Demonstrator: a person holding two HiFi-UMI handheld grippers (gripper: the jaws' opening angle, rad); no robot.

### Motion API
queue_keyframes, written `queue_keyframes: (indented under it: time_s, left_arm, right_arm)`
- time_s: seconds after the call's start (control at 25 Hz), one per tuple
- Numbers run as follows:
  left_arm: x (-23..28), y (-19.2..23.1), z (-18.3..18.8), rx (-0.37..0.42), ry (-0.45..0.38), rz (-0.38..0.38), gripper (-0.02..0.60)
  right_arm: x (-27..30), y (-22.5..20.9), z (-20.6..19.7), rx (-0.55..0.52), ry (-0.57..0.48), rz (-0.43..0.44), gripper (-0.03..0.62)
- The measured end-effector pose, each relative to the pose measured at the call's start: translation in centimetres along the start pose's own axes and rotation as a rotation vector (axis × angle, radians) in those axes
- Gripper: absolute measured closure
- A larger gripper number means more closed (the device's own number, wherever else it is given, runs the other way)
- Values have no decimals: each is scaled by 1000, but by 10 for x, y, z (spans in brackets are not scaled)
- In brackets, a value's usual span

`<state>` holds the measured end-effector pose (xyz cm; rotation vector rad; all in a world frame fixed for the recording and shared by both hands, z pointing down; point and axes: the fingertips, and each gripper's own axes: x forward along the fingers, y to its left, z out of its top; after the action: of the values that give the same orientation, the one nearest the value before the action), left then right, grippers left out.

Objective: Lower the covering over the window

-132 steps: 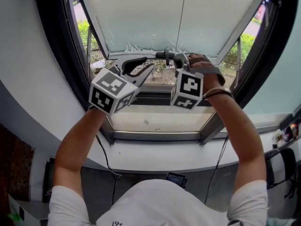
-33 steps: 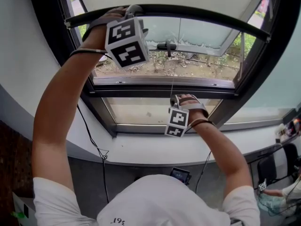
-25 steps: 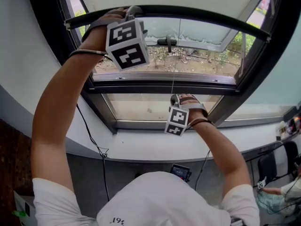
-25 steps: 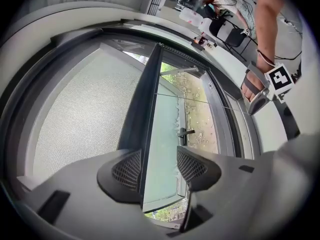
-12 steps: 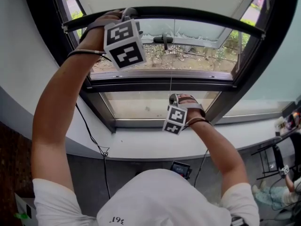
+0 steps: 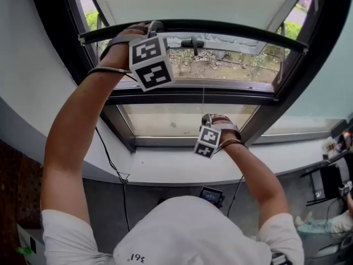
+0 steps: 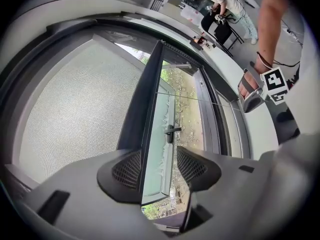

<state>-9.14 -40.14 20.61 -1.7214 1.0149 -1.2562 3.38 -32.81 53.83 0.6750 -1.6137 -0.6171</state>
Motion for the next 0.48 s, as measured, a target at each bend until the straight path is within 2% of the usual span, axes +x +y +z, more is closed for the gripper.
queue_keyframes:
  time_s: [0.48]
  left_arm:
    - [2, -11, -2, -34, -2, -3, 345]
  right_arm:
    - [2, 13, 5, 11, -23, 8, 572]
